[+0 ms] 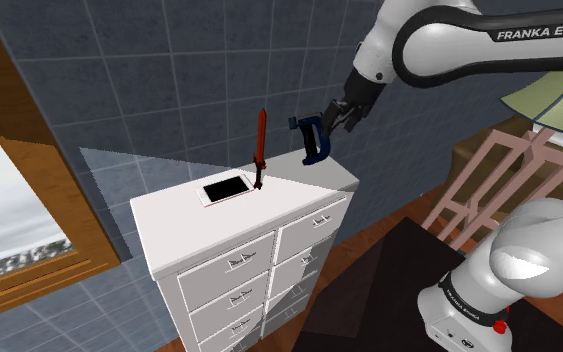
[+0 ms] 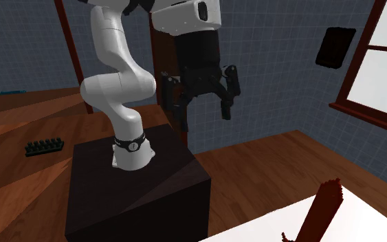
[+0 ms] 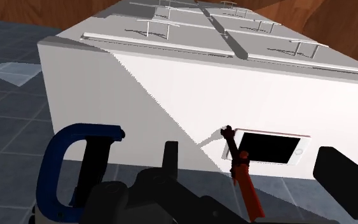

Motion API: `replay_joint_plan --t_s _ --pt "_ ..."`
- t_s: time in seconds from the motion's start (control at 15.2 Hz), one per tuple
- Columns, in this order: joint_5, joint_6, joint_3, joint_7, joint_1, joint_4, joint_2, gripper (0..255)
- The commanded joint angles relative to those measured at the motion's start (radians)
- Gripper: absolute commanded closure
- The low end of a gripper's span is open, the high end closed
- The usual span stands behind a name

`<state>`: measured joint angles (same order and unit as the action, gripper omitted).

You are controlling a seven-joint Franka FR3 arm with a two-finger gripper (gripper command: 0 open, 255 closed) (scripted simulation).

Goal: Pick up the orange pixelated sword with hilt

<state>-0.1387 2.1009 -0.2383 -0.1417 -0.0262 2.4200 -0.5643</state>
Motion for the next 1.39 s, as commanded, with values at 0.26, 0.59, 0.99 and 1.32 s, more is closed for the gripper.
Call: replay_joint_plan --t_s 0.26,0.59,0.99,1.32 --pt "0.053 0.211 -0.094 -0.115 -0.035 -0.046 0.216 0" --pt "0.171 0.347 -0.168 -0.254 -0.076 -0.123 0.41 0" --pt "0.415 0.443 -0.2 -0.48 -0.083 -0.273 0.665 0" --pt "0.491 0.493 -0.18 -0.544 -0.065 -0.281 0.732 0"
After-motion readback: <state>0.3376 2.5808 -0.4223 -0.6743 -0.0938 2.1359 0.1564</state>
